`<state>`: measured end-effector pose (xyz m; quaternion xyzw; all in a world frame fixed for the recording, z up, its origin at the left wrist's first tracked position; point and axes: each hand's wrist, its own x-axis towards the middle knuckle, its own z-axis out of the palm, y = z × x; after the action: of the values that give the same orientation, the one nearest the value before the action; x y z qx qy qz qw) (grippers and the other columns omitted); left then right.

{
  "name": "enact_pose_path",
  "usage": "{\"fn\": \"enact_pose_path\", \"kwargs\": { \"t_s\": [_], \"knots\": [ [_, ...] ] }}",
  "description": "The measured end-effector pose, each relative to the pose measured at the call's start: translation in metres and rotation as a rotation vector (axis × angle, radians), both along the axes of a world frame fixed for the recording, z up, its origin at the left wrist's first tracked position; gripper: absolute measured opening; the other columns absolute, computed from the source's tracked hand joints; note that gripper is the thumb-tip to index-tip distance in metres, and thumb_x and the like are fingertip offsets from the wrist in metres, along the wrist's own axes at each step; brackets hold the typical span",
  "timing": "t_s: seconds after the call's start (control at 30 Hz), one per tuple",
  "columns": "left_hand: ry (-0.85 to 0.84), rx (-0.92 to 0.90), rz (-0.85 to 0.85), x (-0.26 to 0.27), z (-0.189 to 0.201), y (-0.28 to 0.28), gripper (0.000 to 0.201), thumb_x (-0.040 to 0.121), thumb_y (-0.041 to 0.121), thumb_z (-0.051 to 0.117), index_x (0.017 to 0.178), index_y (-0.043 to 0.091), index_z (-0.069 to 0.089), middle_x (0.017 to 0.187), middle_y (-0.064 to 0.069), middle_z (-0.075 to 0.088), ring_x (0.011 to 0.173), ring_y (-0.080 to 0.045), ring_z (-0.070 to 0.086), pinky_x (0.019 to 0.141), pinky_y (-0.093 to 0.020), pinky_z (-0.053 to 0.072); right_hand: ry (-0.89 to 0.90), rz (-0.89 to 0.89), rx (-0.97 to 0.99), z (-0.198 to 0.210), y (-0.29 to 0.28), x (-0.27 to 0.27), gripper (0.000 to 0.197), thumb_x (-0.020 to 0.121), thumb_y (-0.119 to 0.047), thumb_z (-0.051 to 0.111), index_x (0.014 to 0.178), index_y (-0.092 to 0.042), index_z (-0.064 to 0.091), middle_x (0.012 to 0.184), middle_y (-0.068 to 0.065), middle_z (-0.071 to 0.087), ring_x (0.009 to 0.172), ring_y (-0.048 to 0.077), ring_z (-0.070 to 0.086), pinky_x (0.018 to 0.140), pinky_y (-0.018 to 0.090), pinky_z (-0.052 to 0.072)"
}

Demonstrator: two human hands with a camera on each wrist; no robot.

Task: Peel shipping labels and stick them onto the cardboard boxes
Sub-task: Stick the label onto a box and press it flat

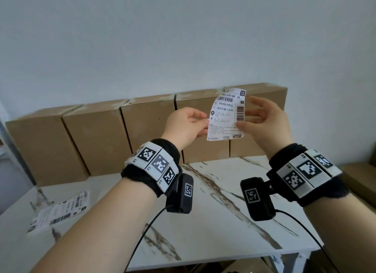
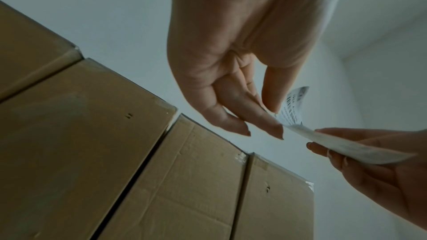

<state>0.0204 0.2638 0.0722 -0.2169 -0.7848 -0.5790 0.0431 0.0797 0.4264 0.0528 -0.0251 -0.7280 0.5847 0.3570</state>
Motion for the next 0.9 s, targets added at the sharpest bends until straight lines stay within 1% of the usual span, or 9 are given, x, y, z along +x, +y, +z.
{"fn": "enact_pose_path", "kwargs": {
  "t_s": [0.13,0.27,0.37,0.47,0.53,0.63,0.73,0.83,0.9],
  "knots": [
    [0.037,-0.067,-0.008,-0.005,-0.005,0.020,0.006,0.089,0.009,0.060,0.090,0.015,0.062,0.088,-0.006,0.071,0.070,-0.010,0.069,0.072,-0.022,0.057,-0.042,-0.070,-0.056,-0.007,0.018,-0.008,0.069,0.071,0.005,0.074,0.132,-0.010,0.045,0.098,0.005,0.066,0.086,0.020,0.069,0.083,0.037,0.056],
    [0.113,-0.173,0.028,-0.011,-0.011,0.040,0.012,0.089,0.017,0.060,0.081,0.026,0.060,0.078,0.007,0.071,0.075,-0.007,0.070,0.084,-0.034,0.055,-0.095,-0.119,-0.041,-0.012,0.036,-0.018,0.062,0.072,0.004,0.073,0.128,-0.010,0.049,0.098,0.003,0.067,0.084,0.016,0.067,0.082,0.032,0.055],
    [0.146,-0.209,0.049,-0.014,-0.014,0.053,0.013,0.089,0.021,0.060,0.080,0.031,0.059,0.082,0.008,0.071,0.085,-0.010,0.068,0.087,-0.035,0.053,-0.107,-0.143,-0.061,-0.013,0.053,-0.024,0.043,0.077,-0.001,0.070,0.117,-0.013,0.058,0.093,0.001,0.067,0.082,0.013,0.065,0.077,0.027,0.055],
    [0.193,-0.261,0.060,-0.019,-0.015,0.064,0.012,0.089,0.022,0.059,0.100,0.023,0.063,0.099,0.003,0.069,0.091,-0.009,0.061,0.086,-0.023,0.045,-0.105,-0.199,-0.052,-0.014,0.071,-0.031,0.012,0.081,-0.010,0.069,0.086,-0.019,0.065,0.086,-0.001,0.067,0.084,0.017,0.066,0.076,0.030,0.056],
    [0.211,-0.281,0.062,-0.024,-0.016,0.073,0.025,0.089,0.023,0.059,0.114,0.019,0.060,0.110,0.003,0.065,0.098,-0.009,0.059,0.088,-0.022,0.043,-0.115,-0.224,-0.041,-0.016,0.082,-0.037,0.016,0.083,-0.014,0.068,0.071,-0.021,0.061,0.078,-0.003,0.065,0.080,0.019,0.065,0.073,0.031,0.055],
    [0.249,-0.325,0.082,-0.036,-0.017,0.087,0.037,0.089,0.028,0.059,0.124,0.018,0.054,0.127,0.001,0.056,0.114,-0.014,0.054,0.101,-0.033,0.043,-0.133,-0.233,-0.043,-0.018,0.099,-0.044,0.022,0.083,-0.019,0.068,0.066,-0.023,0.056,0.089,-0.001,0.063,0.086,0.021,0.061,0.078,0.034,0.053],
    [0.189,-0.335,0.078,-0.045,-0.018,0.100,0.047,0.091,0.029,0.056,0.134,0.013,0.046,0.134,-0.002,0.051,0.117,-0.016,0.052,0.104,-0.035,0.041,-0.150,-0.219,-0.058,-0.022,0.114,-0.051,0.022,0.083,-0.018,0.069,0.067,-0.022,0.055,0.104,0.000,0.058,0.089,0.015,0.058,0.083,0.034,0.052],
    [0.120,-0.311,0.055,-0.053,-0.024,0.112,0.051,0.095,0.023,0.050,0.142,0.010,0.035,0.138,-0.004,0.047,0.120,-0.017,0.050,0.105,-0.035,0.041,-0.185,-0.208,-0.048,-0.027,0.123,-0.060,0.022,0.084,-0.019,0.068,0.066,-0.022,0.055,0.095,-0.003,0.062,0.088,0.018,0.061,0.084,0.035,0.054],
    [0.074,-0.298,0.051,-0.058,-0.028,0.118,0.053,0.096,0.018,0.047,0.145,0.009,0.029,0.141,-0.005,0.043,0.123,-0.019,0.047,0.104,-0.029,0.038,-0.207,-0.172,-0.054,-0.028,0.124,-0.064,0.023,0.084,-0.019,0.067,0.065,-0.022,0.055,0.084,-0.004,0.063,0.078,0.018,0.063,0.082,0.039,0.056]
  ]
}}
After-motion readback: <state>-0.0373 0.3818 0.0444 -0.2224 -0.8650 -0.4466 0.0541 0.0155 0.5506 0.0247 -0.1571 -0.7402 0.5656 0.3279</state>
